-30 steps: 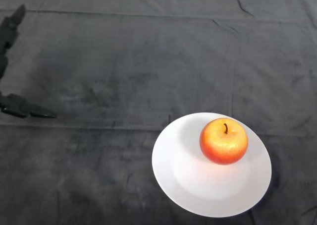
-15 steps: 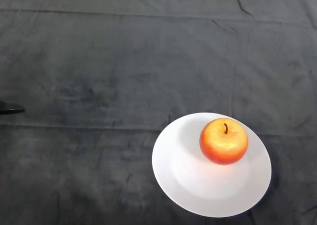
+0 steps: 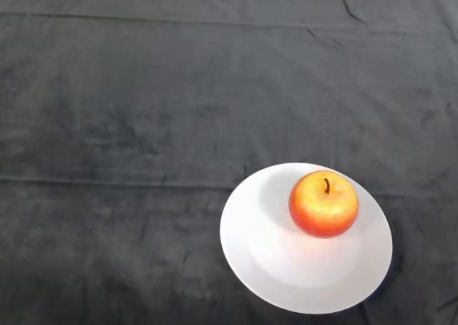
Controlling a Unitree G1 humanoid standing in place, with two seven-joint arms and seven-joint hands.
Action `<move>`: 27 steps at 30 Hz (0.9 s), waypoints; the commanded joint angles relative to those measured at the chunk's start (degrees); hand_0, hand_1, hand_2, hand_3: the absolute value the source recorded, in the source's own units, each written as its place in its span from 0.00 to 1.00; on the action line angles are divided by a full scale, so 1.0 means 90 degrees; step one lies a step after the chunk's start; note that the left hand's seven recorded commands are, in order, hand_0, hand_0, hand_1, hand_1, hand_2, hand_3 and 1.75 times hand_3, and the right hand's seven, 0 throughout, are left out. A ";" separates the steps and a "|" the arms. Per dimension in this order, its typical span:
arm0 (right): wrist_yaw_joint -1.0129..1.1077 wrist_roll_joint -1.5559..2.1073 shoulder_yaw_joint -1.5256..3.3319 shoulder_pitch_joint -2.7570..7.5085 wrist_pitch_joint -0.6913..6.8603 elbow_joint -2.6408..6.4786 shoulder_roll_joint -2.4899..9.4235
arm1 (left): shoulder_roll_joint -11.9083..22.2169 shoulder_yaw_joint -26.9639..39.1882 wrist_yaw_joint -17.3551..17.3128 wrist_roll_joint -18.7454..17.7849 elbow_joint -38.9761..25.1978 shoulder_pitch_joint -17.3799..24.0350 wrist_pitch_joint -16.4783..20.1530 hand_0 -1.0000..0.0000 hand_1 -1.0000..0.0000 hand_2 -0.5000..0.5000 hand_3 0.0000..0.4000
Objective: Move the apple to the plate
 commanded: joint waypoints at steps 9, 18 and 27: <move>0.0019 0.0031 -0.0060 0.0165 -0.0043 0.0146 -0.0032 | 0.0348 0.0265 0.0561 -0.0005 0.0244 0.0172 0.0193 1.00 1.00 0.50 0.00; 0.0016 0.0030 -0.0058 0.0160 -0.0051 0.0158 -0.0032 | 0.0345 0.0269 0.0779 0.0108 0.0200 0.0144 0.0224 1.00 1.00 0.50 0.00; 0.0014 0.0031 -0.0056 0.0157 -0.0056 0.0165 -0.0031 | 0.0348 0.0291 0.0839 0.0165 0.0166 0.0153 0.0215 1.00 1.00 0.50 0.00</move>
